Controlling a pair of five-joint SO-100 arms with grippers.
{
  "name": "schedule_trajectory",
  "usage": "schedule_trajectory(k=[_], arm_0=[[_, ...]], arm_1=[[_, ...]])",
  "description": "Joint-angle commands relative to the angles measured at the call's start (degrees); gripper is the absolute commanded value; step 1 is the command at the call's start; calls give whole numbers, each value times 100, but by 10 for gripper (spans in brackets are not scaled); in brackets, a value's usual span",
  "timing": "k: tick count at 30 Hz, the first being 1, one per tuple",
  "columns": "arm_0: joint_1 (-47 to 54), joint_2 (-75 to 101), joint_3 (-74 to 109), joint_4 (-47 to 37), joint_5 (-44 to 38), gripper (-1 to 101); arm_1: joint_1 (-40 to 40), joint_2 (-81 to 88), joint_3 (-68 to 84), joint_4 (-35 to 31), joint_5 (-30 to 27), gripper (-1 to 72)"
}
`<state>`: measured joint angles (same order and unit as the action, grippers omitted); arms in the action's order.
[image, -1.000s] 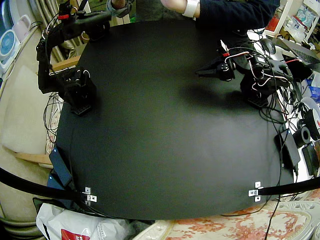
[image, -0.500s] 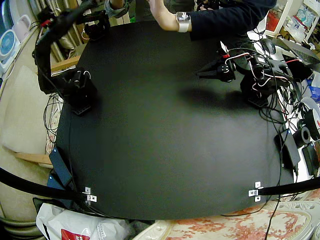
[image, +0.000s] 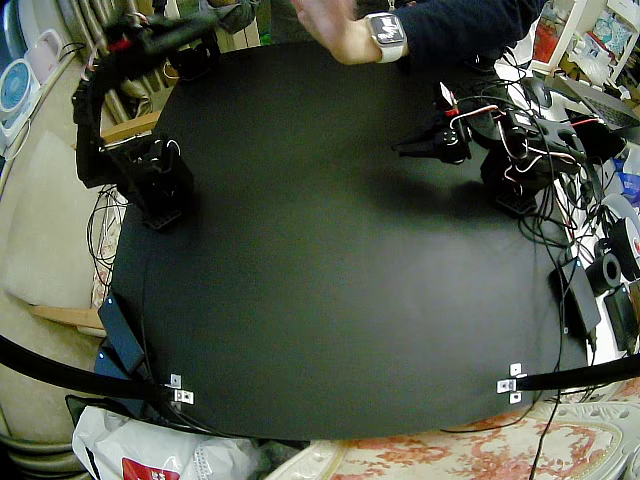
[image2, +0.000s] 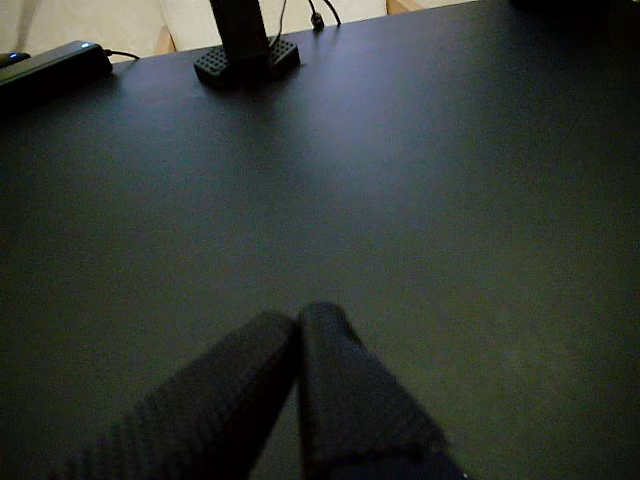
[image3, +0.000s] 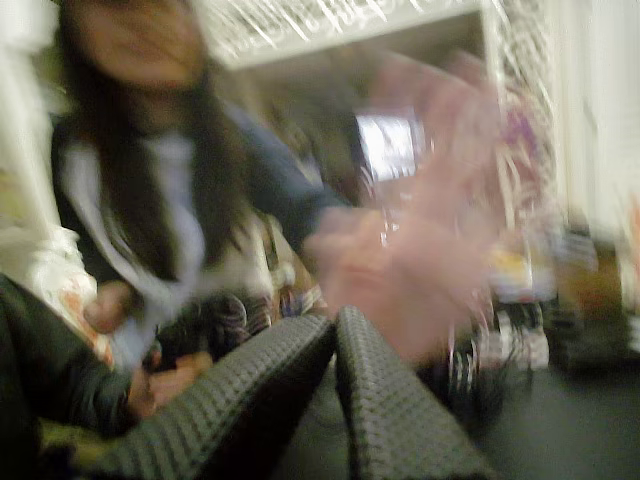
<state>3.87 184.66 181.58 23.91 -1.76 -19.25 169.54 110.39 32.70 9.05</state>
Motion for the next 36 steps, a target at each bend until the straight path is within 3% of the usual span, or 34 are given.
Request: schedule_trajectory(k=[1,2,4,7,8,9,10,11,12,13,14,15,16,17,18,19,21,23,26,28,31,33,35,36], arm_0=[[44,105,79,62,-88,0],[9,105,79,53,-88,0],[-9,105,79,53,-88,0],[0,105,79,70,-97,0],[0,105,79,70,-105,0],[0,105,79,70,-105,0],[0,105,79,79,-123,0],[9,105,79,79,-132,0],[9,105,79,79,-132,0],[0,105,79,79,-132,0],[0,105,79,79,-141,0],[-18,105,79,70,-141,0],[-35,105,79,62,-141,0],[-53,105,79,53,-141,0],[-53,105,79,44,-141,0],[-26,105,79,44,-149,0],[44,105,79,53,-176,0],[53,105,79,44,-185,0],[44,105,79,44,-167,0],[18,105,79,44,-158,0],[-44,105,79,44,-132,0],[-18,105,79,79,-141,0],[35,105,79,79,-167,0],[35,105,79,88,-167,0]], arm_1=[[-624,211,-809,-387,-782,-2],[-1011,615,-606,-668,-1187,-2],[-334,879,123,352,-97,-3],[-510,1134,1213,747,325,-3],[-606,932,1081,1274,167,-3],[-835,360,343,2206,-149,-3],[-896,-193,-325,2610,-404,-3],[-1072,-237,-501,2285,-650,-3],[-1248,62,-404,1441,-967,-3],[-1582,1063,193,-545,-1433,-2],[-1802,1441,299,-1037,-1731,-2],[-1890,1468,176,-826,-1705,-2],[-1784,1204,-193,-79,-1477,-3],[-598,554,-773,1406,-281,-3],[-352,237,-1002,2285,114,-3],[-765,272,-712,2988,299,-3],[-650,53,-712,3929,562,-5],[-422,70,-932,3700,378,-5],[-615,1222,-571,800,-835,-2],[-1011,1705,-369,149,-1327,-2],[-141,1767,220,1459,79,-3],[-62,1600,791,2628,896,-3],[18,905,448,3138,1055,-3],[53,773,202,2944,835,-3]])
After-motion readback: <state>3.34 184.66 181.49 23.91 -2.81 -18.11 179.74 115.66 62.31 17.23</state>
